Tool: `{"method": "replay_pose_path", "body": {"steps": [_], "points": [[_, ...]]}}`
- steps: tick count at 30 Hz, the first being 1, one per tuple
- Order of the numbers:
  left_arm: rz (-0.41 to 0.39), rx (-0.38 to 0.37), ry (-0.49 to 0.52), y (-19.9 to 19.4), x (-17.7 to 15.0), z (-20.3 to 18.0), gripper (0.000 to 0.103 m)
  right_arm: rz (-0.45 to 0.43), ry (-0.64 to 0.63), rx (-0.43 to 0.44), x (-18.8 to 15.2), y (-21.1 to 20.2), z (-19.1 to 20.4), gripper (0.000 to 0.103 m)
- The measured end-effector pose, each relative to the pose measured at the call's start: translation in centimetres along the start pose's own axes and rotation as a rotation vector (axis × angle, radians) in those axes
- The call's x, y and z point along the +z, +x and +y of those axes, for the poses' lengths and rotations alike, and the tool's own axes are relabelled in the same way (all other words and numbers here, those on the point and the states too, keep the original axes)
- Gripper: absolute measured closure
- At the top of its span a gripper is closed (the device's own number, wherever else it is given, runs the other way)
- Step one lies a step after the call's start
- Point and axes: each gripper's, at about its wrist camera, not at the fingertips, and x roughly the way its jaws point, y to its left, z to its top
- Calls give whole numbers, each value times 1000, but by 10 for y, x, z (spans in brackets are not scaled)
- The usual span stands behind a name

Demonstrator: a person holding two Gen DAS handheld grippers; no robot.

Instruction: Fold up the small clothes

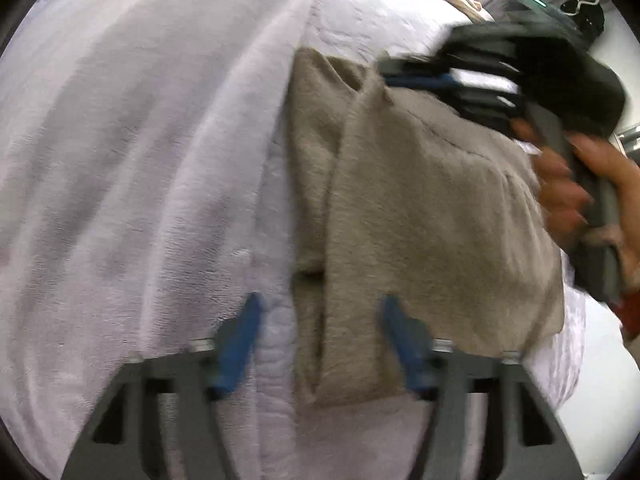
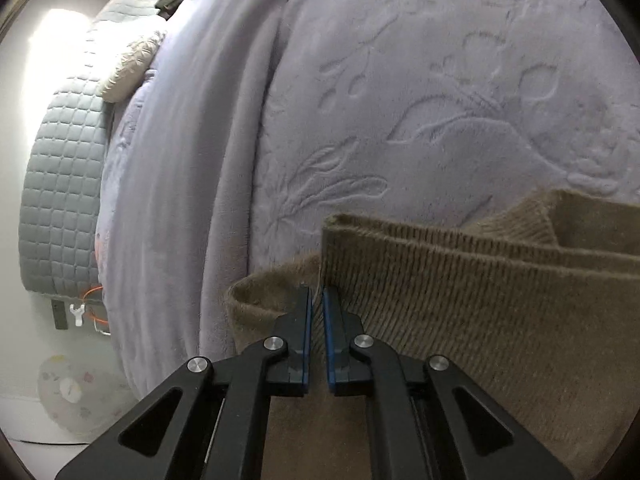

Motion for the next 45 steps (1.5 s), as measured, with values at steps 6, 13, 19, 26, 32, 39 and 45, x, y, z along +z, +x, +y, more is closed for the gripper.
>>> {"method": "replay_pose_path", "body": {"steps": [6,13,19,26,32,39,45], "points": [[15,-55,44,-4,-6,-5,29,7,56,146,-77,-69,-16,31],[77,-118,80,7,-13,-21,36,9,400,212,-224,-87,-78,31],[170,-148,21,19,0,-9,89,-178,761,299,-261,-68,-121,57],[128,-92,109,-15,-24,2,93,-172,587,261,-252,-90,-94,96],[129,-104,14,-2,-37,22,93,-98,635,197,-265,-83,-116,83],[134,-107,23,0,-32,19,93,-155,659,390,-250,-58,-104,35],[100,-74,42,-10,-31,8,93,-43,602,491,-225,-1,-61,37]]}}
